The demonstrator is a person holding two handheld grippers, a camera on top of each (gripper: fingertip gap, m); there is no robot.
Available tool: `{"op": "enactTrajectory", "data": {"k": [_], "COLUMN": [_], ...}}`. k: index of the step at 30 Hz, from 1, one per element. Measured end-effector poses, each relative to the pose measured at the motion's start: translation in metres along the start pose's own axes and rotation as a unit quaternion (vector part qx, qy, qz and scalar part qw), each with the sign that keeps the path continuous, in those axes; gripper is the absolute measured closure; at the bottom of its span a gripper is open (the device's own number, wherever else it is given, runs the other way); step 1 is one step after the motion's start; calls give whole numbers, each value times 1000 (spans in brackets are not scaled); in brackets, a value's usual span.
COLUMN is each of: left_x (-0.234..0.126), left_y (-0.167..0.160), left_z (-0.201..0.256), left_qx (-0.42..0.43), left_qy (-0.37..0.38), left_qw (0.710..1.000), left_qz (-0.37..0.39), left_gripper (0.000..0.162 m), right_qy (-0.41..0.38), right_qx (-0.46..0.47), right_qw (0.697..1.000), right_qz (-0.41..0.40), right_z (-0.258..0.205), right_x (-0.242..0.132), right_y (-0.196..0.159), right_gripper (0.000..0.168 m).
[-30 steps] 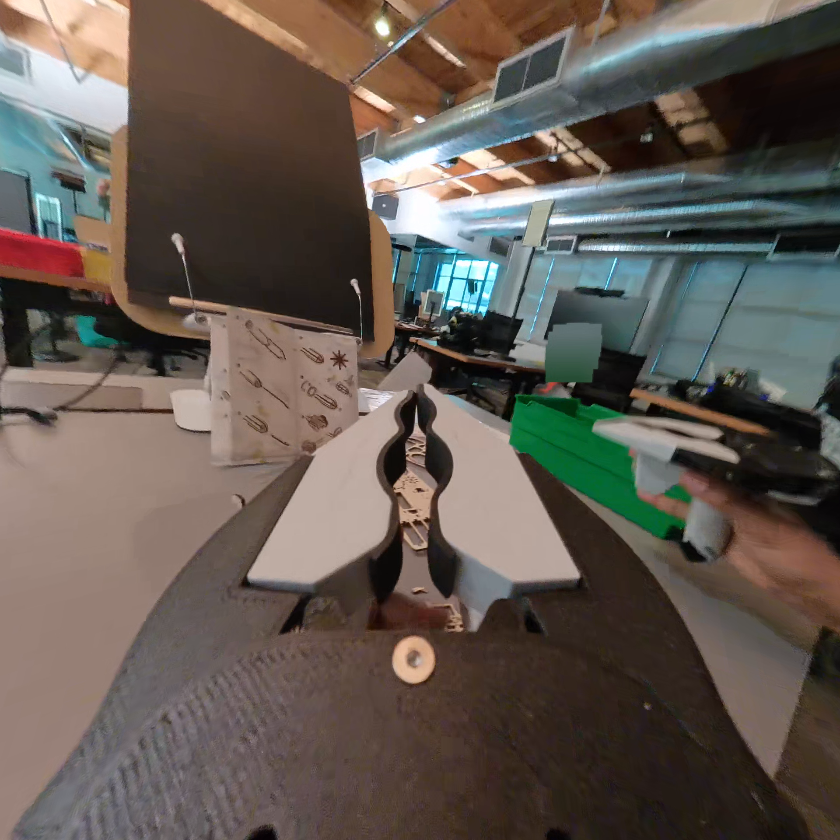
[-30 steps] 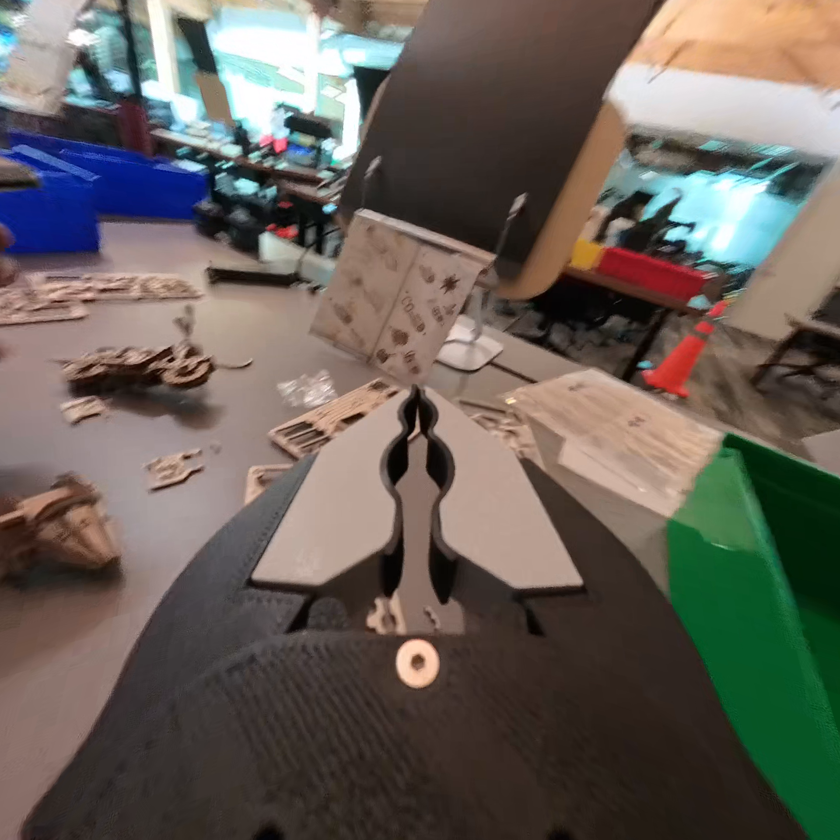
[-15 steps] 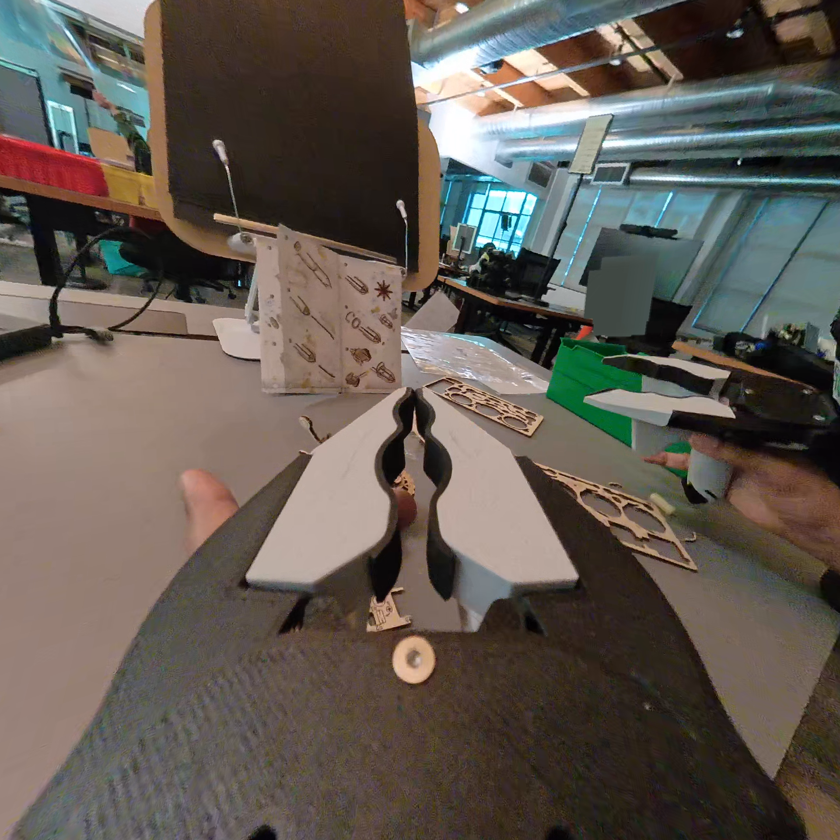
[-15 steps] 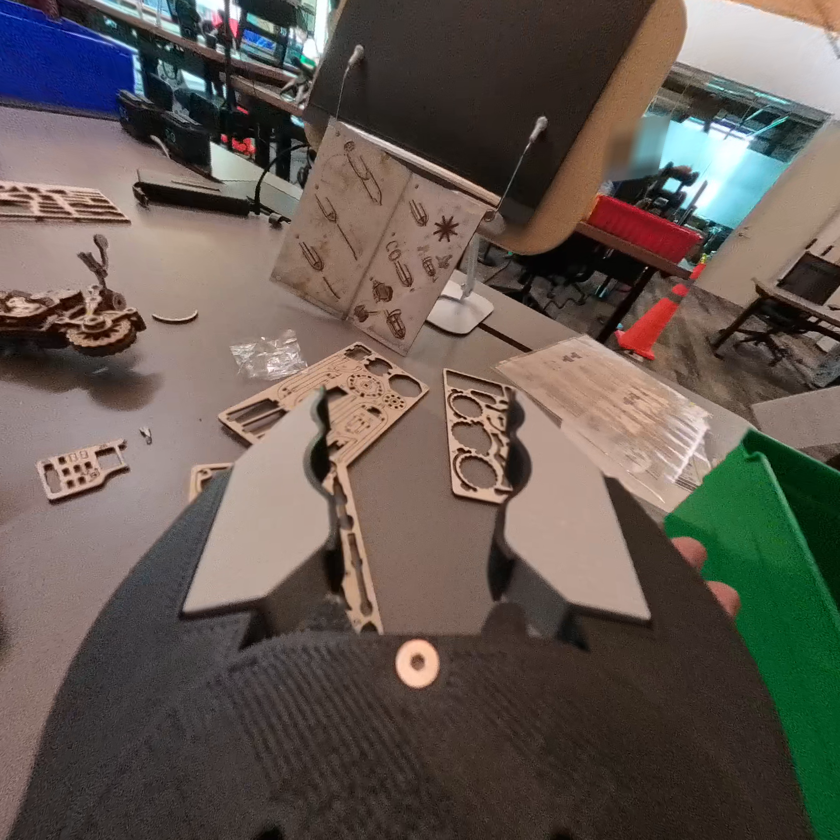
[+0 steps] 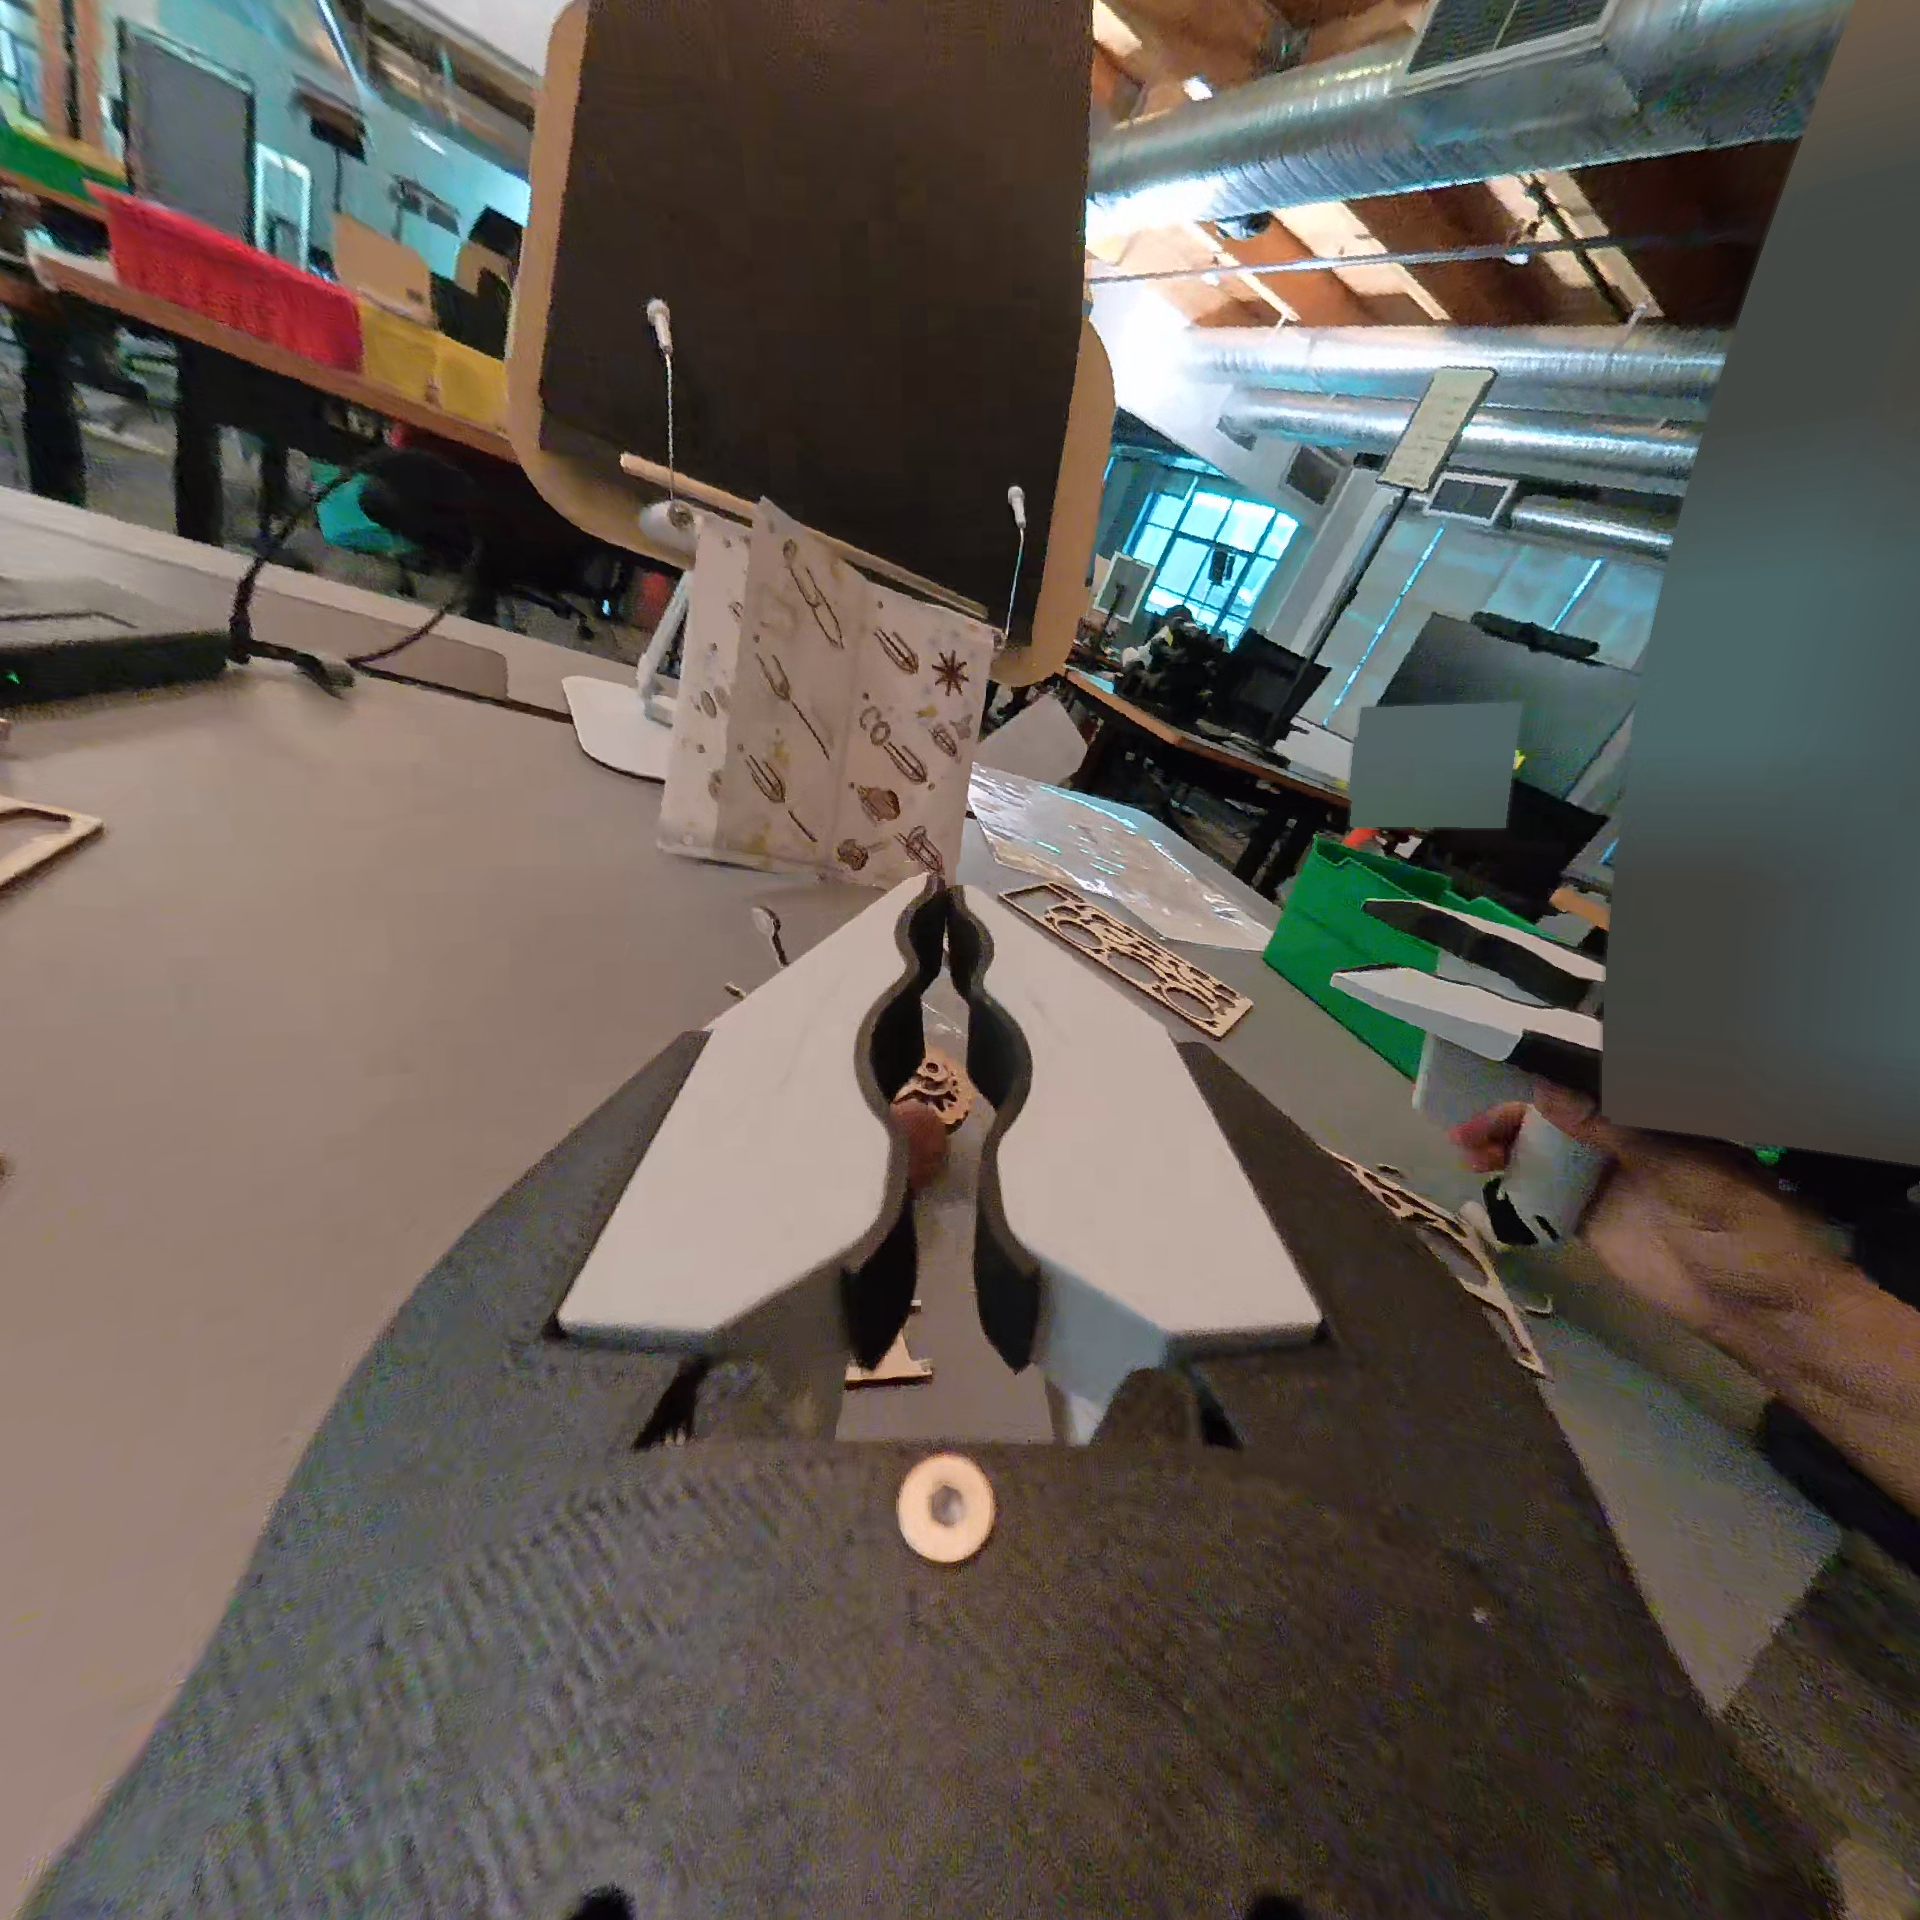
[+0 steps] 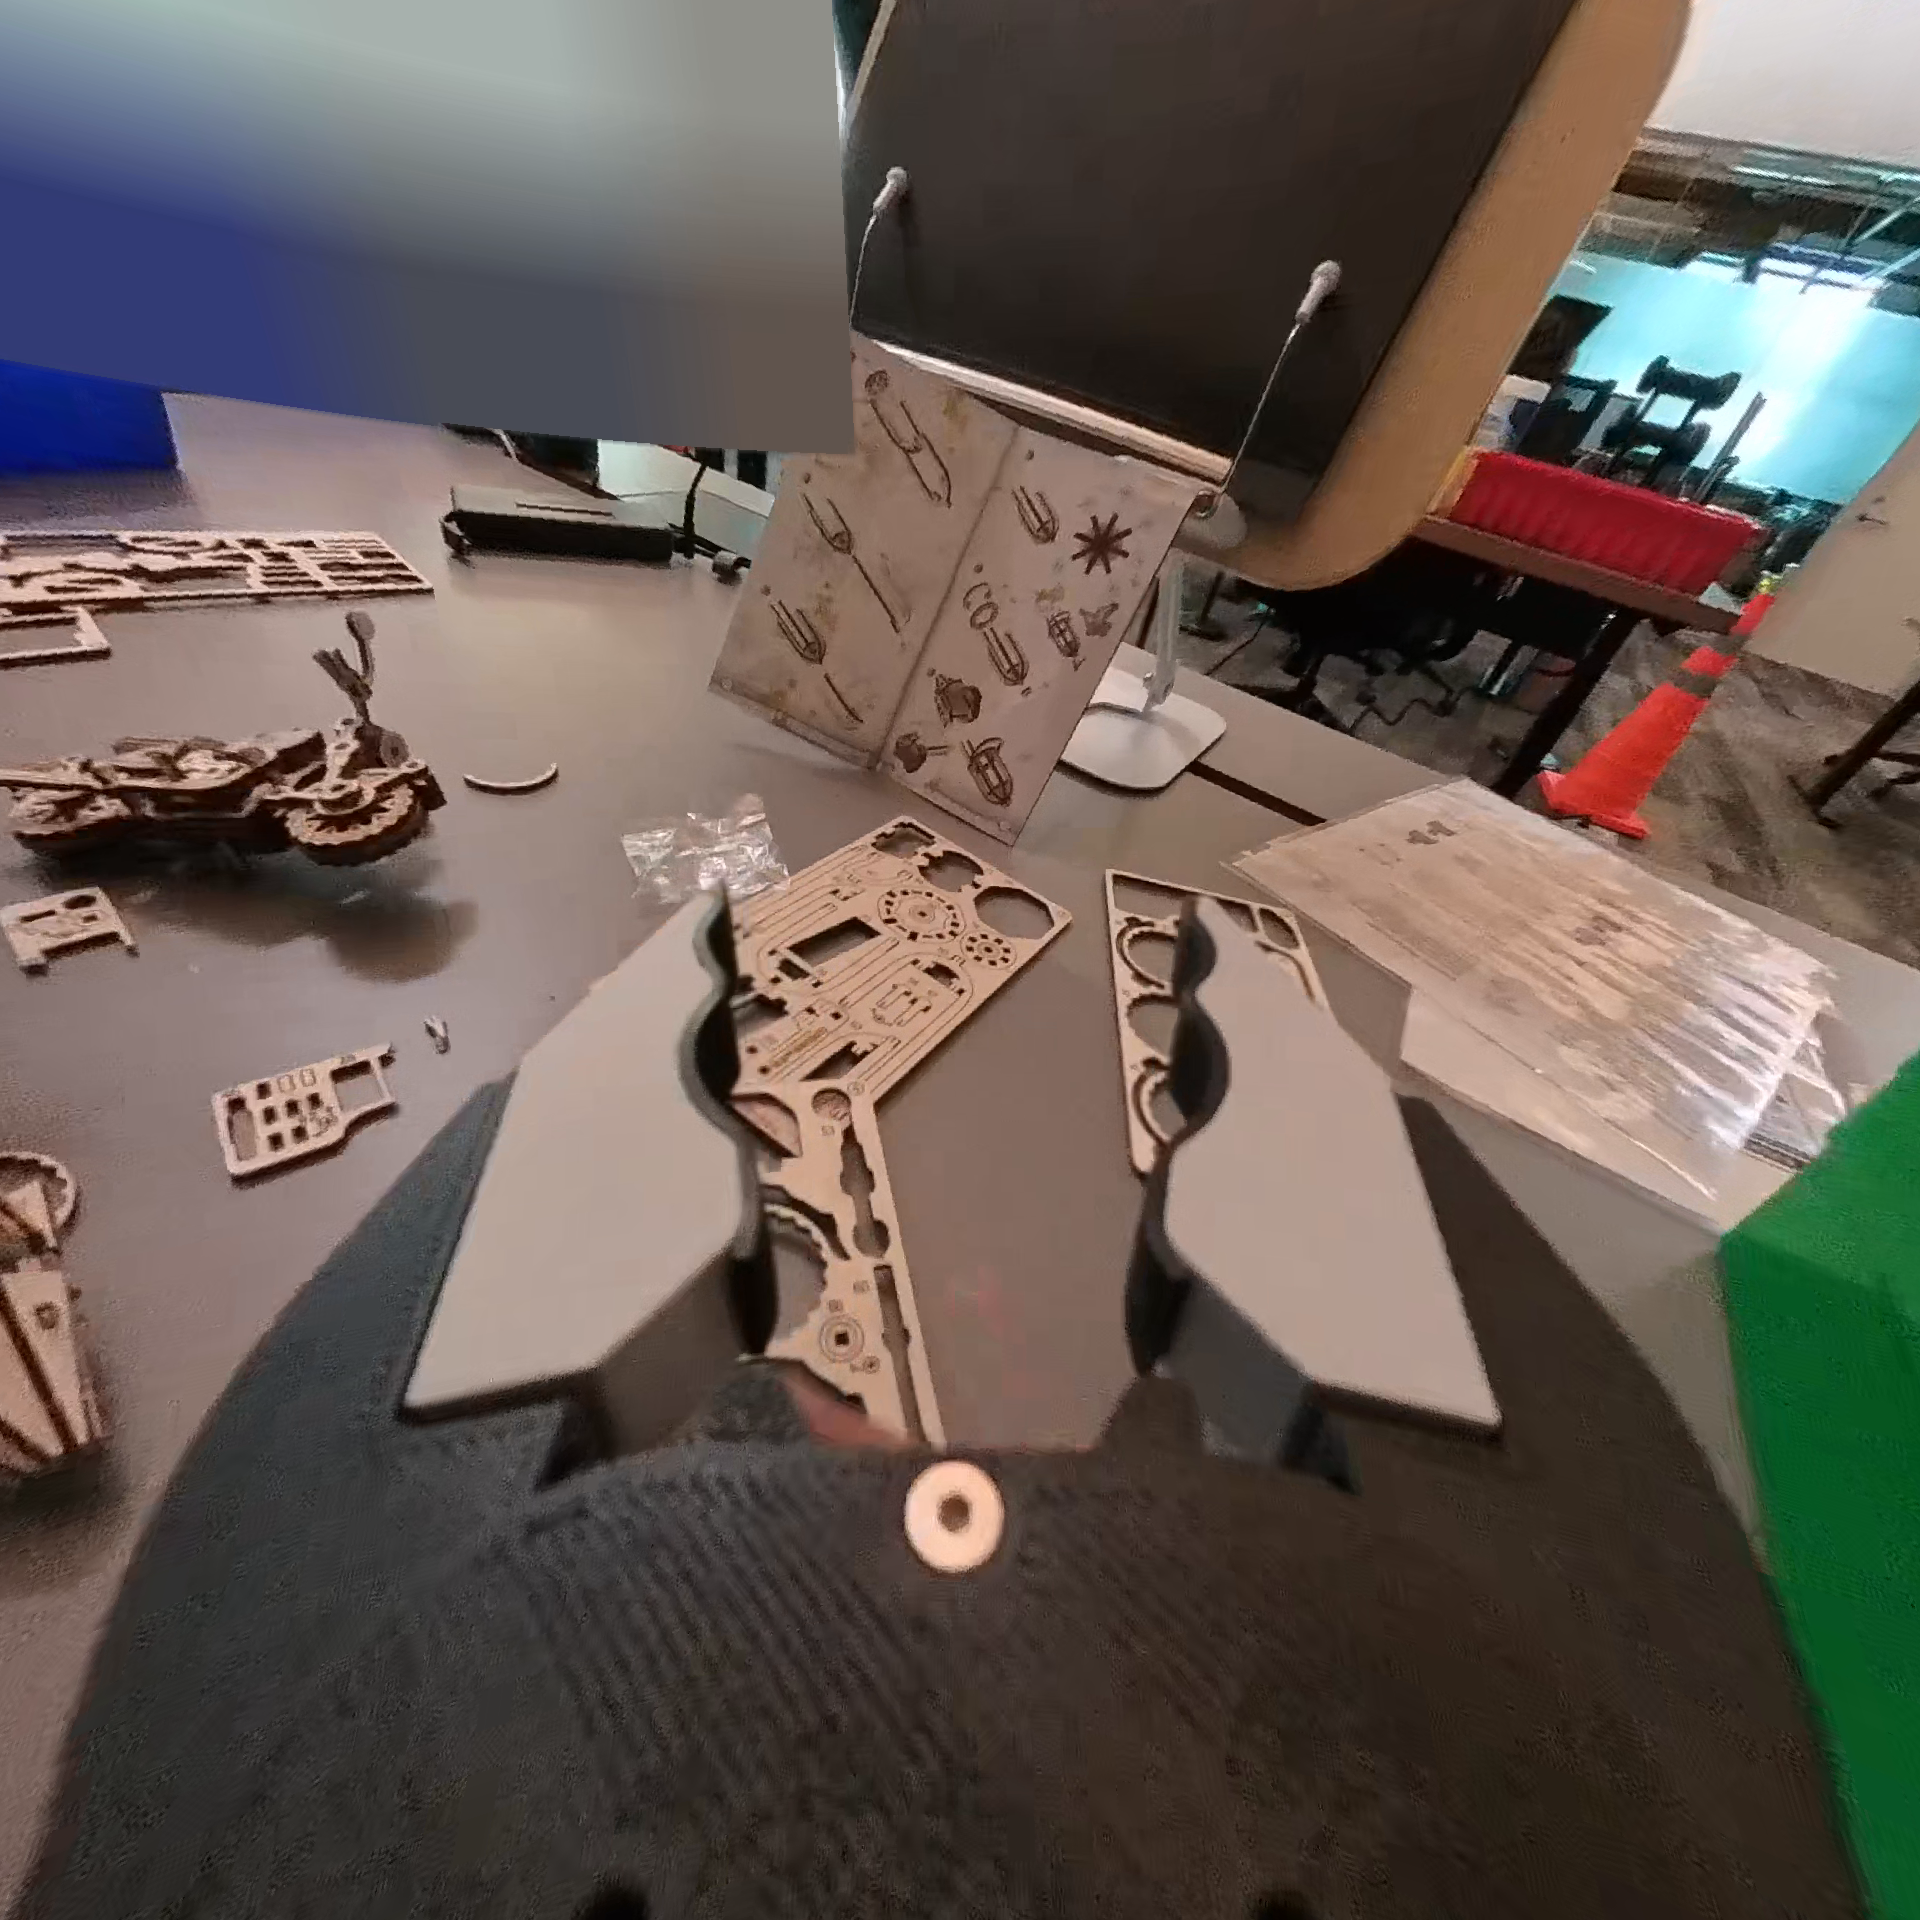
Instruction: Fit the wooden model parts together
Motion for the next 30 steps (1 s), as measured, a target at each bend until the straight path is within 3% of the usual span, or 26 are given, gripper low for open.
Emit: {"op": "enactTrajectory", "data": {"k": [2, 5, 10, 12, 16, 20, 27, 29, 30], "left_x": [2, 6, 11, 12, 8, 11, 18, 19, 19], "left_y": [-3, -9, -16, -14, -9, -11, -14, -15, -15], "left_z": [-1, -3, -8, -12, -24, -23, -21, -21, -21], "left_qx": [-11, -5, 3, 10, -22, -18, -14, -17, -19], "left_qy": [-9, -22, -29, -5, 17, 25, 45, 48, 50], "left_qw": [1000, 999, 998, 997, 996, 995, 994, 994, 994], "left_qz": [-18, -43, -64, -76, -82, -90, -101, -98, -94], "left_gripper": [162, 162, 162, 162, 162, 162, 162, 162, 162], "right_qy": [32, 70, 57, 54, 100, 112, 116, 80, 51], "right_qx": [16, 21, 19, 70, 198, 246, 161, 83, 40], "right_qw": [999, 997, 998, 996, 975, 963, 980, 993, 996], "right_qz": [10, 22, -1, -20, 2, 17, -3, -33, -54], "right_z": [-3, -8, -11, -8, 5, 12, 3, 0, 0], "right_x": [-3, -4, 0, -1, -3, -7, -3, 5, 12], "right_y": [2, 3, 0, -5, -10, -12, -9, -12, -13], "right_gripper": [104, 114, 109, 115, 111, 114, 117, 105, 86]}}
Point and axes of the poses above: each gripper's, where its closed fingertips meet, x out along the fingers, y out of its top, z = x × y across the jaws, the point moved 10 cm from there along -x, back along the fingers, and after that the axes turned 11 degrees about -x, right-handed, at the moved point
